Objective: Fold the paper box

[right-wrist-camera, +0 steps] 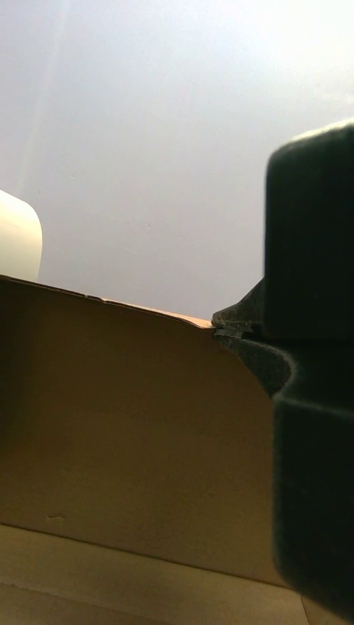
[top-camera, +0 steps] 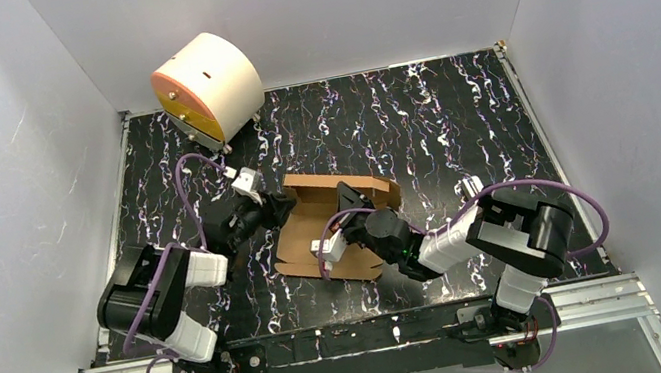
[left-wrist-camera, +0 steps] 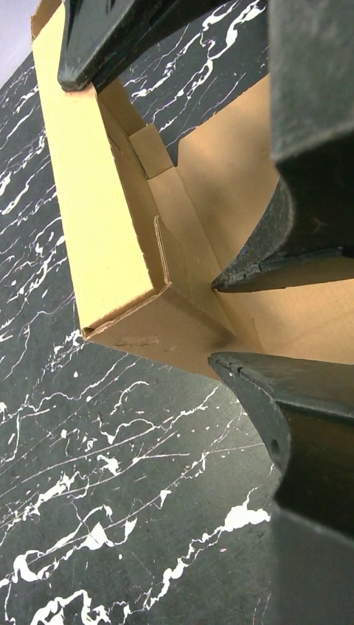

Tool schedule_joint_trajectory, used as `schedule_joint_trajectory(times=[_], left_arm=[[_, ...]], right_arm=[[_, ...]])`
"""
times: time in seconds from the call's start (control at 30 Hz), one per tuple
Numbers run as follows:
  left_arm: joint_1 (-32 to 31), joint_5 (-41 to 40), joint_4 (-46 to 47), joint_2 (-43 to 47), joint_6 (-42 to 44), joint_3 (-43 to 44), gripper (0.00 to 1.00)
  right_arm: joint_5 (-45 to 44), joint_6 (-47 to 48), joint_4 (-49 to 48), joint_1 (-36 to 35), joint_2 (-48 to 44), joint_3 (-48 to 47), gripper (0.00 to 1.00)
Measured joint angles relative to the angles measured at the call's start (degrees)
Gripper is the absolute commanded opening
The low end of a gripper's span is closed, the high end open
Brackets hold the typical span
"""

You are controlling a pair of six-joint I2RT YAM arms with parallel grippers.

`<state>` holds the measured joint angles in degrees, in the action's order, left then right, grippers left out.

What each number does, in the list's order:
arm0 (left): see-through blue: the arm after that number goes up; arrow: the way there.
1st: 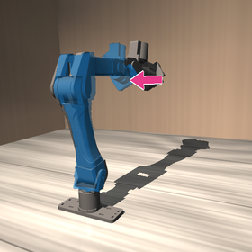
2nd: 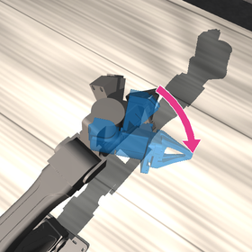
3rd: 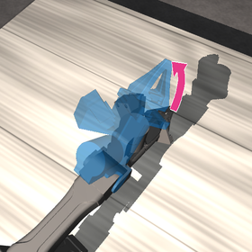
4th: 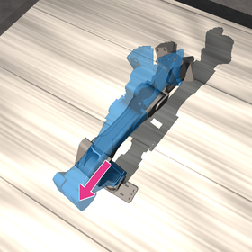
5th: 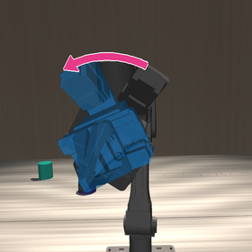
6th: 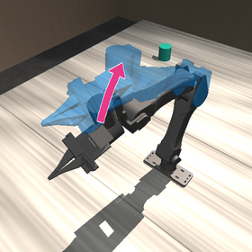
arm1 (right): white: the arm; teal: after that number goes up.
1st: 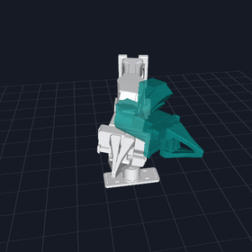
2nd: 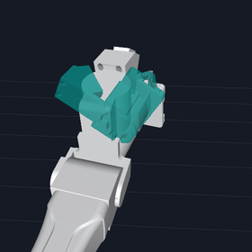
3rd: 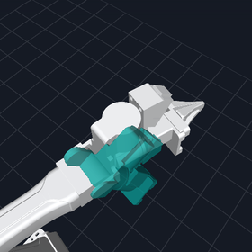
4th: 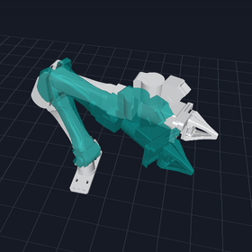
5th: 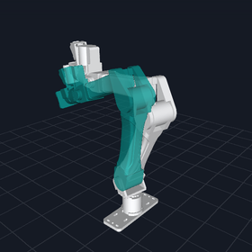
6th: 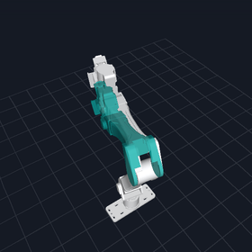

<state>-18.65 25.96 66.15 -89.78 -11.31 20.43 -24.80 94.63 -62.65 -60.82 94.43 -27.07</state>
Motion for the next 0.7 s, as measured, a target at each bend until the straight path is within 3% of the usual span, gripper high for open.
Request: schedule_joint_trajectory(times=[0.7], left_arm=[[-1.79,-7.98,5.33,-5.60,-0.28,2.21,0.10]], right_arm=[[1.81,-1.92,3.13,0.00,-0.94,-0.92,0.00]])
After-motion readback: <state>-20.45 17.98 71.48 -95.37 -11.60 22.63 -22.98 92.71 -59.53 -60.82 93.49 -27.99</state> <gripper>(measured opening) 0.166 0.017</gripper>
